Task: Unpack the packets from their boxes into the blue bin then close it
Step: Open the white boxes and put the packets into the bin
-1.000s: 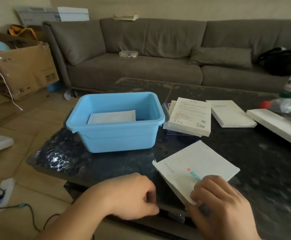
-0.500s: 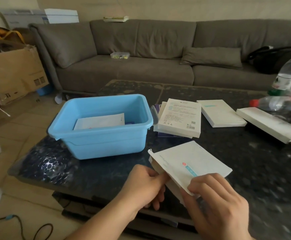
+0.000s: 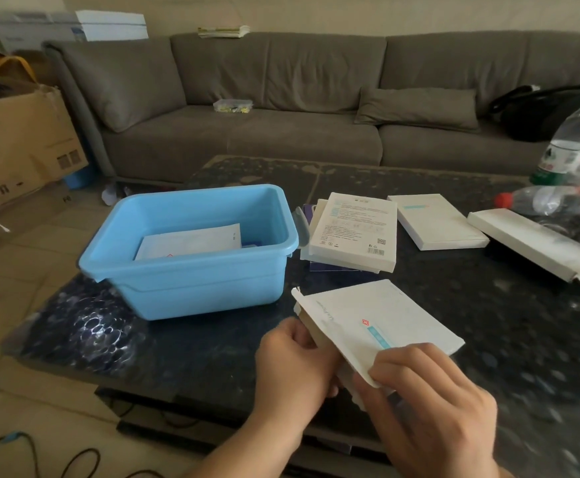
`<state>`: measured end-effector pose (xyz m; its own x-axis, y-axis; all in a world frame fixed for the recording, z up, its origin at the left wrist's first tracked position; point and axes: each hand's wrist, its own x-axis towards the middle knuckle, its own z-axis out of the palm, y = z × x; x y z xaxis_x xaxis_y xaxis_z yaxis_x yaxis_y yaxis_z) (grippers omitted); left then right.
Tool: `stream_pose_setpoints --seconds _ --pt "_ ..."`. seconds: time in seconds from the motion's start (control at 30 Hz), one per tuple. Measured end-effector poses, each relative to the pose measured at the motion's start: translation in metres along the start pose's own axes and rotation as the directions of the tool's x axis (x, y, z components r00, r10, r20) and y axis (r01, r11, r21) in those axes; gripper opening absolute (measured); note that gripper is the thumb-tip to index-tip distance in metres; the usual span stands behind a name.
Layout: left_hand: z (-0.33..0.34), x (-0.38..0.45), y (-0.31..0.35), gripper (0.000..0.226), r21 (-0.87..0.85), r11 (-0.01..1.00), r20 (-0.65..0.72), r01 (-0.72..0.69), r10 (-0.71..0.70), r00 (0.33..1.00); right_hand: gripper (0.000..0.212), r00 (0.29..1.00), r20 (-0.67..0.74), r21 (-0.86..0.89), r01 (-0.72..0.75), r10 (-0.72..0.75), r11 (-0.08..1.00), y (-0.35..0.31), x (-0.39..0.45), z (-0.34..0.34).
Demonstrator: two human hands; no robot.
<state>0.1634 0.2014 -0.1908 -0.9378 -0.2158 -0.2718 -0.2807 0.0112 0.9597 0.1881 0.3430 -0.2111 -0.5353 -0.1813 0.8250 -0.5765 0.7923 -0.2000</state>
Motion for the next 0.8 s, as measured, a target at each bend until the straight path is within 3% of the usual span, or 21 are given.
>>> stream_pose_setpoints --seconds 0.13,0.23,0.3,0.43,0.67,0.8 --pt "0.009 0.001 -0.003 0.026 -0.037 0.999 -0.065 0.017 -0.019 0.998 0.023 0.999 0.0 -0.011 0.038 -0.038 0.999 0.0 0.001 0.002" --pt "0.012 -0.003 0.004 0.032 -0.079 0.997 0.016 0.028 -0.027 1.0 0.024 0.996 -0.002 -0.03 0.085 -0.085 0.996 0.001 0.001 0.003" --pt "0.011 -0.002 0.007 0.048 -0.107 0.994 0.076 0.02 -0.012 0.997 0.023 0.995 0.003 -0.039 0.095 -0.095 0.995 0.002 0.001 0.003" --pt "0.006 0.0 0.009 0.02 -0.053 0.998 0.177 -0.036 0.045 0.983 0.021 0.997 0.012 -0.04 0.081 -0.081 0.996 0.004 0.001 0.003" --pt "-0.019 0.007 0.01 0.045 -0.08 0.987 0.464 0.139 -0.087 0.882 0.033 0.998 0.003 -0.014 0.059 -0.059 0.998 0.003 0.002 0.0" --pt "-0.034 0.012 0.01 0.033 -0.049 0.971 0.481 0.232 -0.181 0.858 0.031 0.998 0.017 -0.021 0.057 -0.057 0.998 0.001 -0.001 -0.001"
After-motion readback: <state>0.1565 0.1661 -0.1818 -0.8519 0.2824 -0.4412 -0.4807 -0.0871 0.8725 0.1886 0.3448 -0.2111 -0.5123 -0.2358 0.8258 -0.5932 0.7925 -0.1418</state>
